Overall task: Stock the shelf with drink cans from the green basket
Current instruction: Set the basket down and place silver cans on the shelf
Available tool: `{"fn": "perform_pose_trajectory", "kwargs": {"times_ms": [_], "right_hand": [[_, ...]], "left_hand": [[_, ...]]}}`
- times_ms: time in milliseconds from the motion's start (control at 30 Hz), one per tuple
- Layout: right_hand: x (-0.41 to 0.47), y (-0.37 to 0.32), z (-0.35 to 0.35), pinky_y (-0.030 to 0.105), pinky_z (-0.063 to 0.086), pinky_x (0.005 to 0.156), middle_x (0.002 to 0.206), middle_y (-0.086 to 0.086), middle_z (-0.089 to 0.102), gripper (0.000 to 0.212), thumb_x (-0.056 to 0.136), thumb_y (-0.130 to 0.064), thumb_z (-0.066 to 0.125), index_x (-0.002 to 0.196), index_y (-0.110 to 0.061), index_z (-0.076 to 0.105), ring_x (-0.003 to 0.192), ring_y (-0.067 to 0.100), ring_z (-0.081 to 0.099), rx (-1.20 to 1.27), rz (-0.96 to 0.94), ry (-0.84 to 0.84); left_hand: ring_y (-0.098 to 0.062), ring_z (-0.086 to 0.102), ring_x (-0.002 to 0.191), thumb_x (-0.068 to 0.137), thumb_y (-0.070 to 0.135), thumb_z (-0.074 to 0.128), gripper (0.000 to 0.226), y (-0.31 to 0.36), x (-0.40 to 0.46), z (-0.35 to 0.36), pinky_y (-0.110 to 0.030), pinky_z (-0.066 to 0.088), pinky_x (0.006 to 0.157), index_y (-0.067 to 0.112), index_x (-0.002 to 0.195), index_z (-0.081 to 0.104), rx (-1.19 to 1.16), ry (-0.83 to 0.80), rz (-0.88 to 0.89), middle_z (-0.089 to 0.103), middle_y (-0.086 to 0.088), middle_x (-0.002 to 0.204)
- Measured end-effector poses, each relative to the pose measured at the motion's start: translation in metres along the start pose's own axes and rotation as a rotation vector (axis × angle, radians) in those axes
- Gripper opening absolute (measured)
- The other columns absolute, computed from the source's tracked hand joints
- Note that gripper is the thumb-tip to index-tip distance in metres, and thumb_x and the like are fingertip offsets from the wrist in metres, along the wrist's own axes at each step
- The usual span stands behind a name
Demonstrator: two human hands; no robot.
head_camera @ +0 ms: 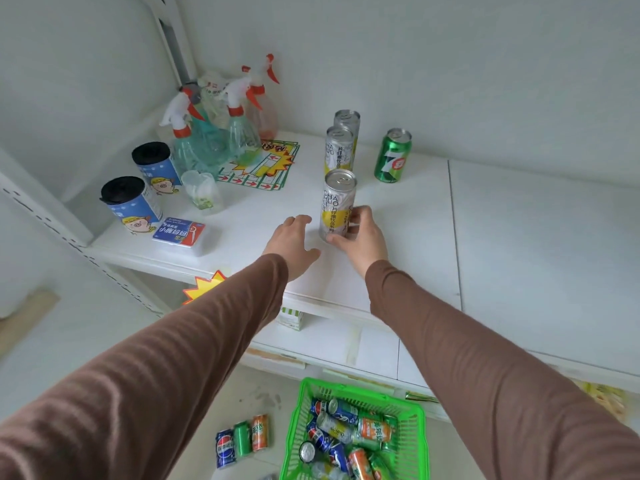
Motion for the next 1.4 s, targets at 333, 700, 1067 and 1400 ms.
{"fn": "perform_pose_trajectory", "kwargs": {"times_ms": [333,700,1067,1400], "right_hand": [[0.053,-0.015,0.025,0.042,0.053,0.092,0.116,0.007,0.068,0.052,0.078,-0.029,0.084,0.117,-0.013,0.054,0.103,0.028,0.068,-0.094,0.032,0.071],[0.057,-0.012,0.025,0.042,0.050,0.100,0.130,0.008,0.059,0.064,0.080,-0.023,0.082,0.132,-0.011,0.047,0.113,0.028,0.062,-0.033,0.051,0.115],[-0.101,0.019,-0.016,0.030,0.041,0.095,0.119,0.006,0.057,0.035,0.082,-0.015,0.063,0.117,-0.010,0.060,0.110,0.024,0.049,-0.227,-0.424,0.384],[-0.263,0.171,0.015,0.031,0.040,0.093,0.113,0.007,0.056,0.021,0.087,-0.013,0.060,0.107,-0.012,0.063,0.110,0.025,0.049,-0.322,-0.211,0.279]], "left_hand": [[-0.025,0.044,0.129,0.084,0.029,0.067,0.069,0.002,0.032,-0.003,-0.038,0.041,0.108,0.020,0.143,0.034,0.033,0.021,-0.036,0.044,-0.006,0.144],[-0.024,0.045,0.127,0.084,0.029,0.067,0.067,-0.002,0.027,-0.001,-0.036,0.041,0.106,0.019,0.142,0.036,0.039,0.044,-0.018,0.046,-0.005,0.141],[-0.026,0.047,0.119,0.080,0.013,0.060,0.055,0.007,-0.102,0.017,-0.025,0.033,0.101,0.010,0.133,0.047,-0.069,0.282,0.274,0.050,-0.008,0.129],[-0.025,0.044,0.119,0.081,0.010,0.058,0.055,-0.051,-0.257,0.155,-0.031,0.034,0.103,0.013,0.134,0.045,-0.050,0.059,0.282,0.049,-0.006,0.132]]}}
Point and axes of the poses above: each hand's wrist, its own x-axis towards the middle knuckle, its own z-axis out of the palm, y = z × x, the point moved 1 cm from there along x, towards the middle knuckle
